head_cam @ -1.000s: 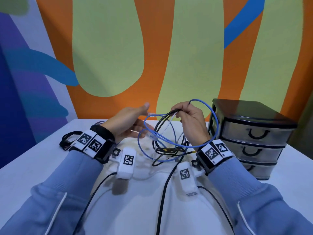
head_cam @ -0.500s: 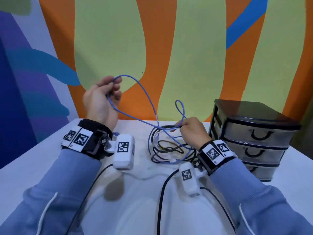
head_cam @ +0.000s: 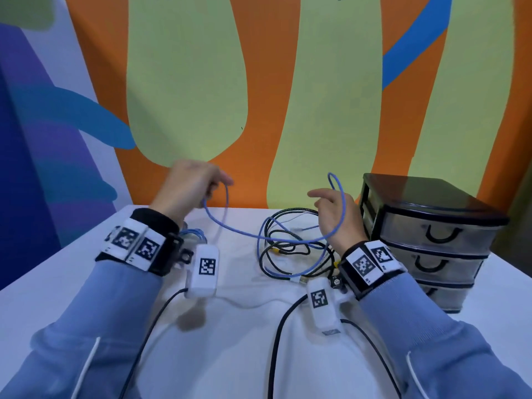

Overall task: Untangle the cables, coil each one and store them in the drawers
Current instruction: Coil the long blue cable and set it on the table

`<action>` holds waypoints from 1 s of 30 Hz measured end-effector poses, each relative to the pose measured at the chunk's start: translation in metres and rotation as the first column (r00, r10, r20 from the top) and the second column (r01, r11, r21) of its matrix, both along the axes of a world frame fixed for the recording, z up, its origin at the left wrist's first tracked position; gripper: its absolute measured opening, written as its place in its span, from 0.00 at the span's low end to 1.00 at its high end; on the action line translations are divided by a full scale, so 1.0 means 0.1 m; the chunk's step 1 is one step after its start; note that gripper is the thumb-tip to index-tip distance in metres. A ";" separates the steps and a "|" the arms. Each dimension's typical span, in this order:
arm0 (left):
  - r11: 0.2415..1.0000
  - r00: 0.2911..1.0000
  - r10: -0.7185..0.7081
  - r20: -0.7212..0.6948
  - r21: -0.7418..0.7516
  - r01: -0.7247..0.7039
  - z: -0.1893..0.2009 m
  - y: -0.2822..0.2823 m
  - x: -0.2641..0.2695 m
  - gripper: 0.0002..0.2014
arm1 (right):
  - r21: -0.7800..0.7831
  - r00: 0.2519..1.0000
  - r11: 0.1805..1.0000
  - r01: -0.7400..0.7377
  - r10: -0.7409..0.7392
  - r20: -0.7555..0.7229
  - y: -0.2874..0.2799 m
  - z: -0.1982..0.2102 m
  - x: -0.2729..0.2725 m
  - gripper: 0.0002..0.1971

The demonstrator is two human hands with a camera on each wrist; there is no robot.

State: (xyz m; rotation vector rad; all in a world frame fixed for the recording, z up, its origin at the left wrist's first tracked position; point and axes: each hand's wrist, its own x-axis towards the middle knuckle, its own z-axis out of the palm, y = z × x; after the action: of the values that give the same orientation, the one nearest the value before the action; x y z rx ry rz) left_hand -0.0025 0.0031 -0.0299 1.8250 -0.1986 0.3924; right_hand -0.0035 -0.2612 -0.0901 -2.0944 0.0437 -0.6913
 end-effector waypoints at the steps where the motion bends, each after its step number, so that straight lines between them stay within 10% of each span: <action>1: 0.975 0.999 -0.040 -0.003 0.217 0.040 -0.03 -0.05 -0.02 0.13 | -0.043 0.999 0.999 0.010 -0.008 0.053 0.01 0.02 -0.02 0.25; 4: 0.826 0.992 -0.034 0.123 0.562 -0.042 -0.14 -0.19 -0.03 0.14 | -0.278 0.982 0.957 0.083 -0.031 0.188 0.02 0.12 -0.12 0.30; 7: 0.967 0.967 -0.115 0.226 0.249 0.057 -0.04 -0.39 -0.16 0.25 | -0.589 0.996 0.807 0.050 0.003 0.089 0.04 0.27 -0.25 0.25; 11: 0.944 0.944 -0.330 -0.016 -0.020 0.330 0.04 -0.60 -0.34 0.28 | -0.776 0.994 0.623 -0.097 0.105 -0.039 0.15 0.36 -0.34 0.20; 18: 0.874 0.930 -0.365 0.033 0.357 0.330 -0.08 -0.42 -0.24 0.08 | -0.523 0.873 0.787 -0.326 0.464 0.153 0.17 0.26 -0.30 0.19; 26: 0.848 0.895 -0.439 0.077 0.366 0.384 -0.08 -0.54 -0.34 0.10 | -0.268 0.841 0.864 -0.426 0.487 0.234 0.18 0.28 -0.33 0.21; 30: 0.939 0.885 -0.334 0.325 0.195 0.282 -0.03 -0.50 -0.29 0.08 | -0.189 0.834 0.853 -0.486 0.517 0.191 0.18 0.28 -0.34 0.22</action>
State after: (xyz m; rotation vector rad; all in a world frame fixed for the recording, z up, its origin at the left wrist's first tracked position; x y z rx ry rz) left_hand -0.0314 -0.0464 -0.0331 1.8107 -0.7777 0.4874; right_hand -0.0372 -0.2434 -0.0620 -2.0058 -0.6861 -0.6191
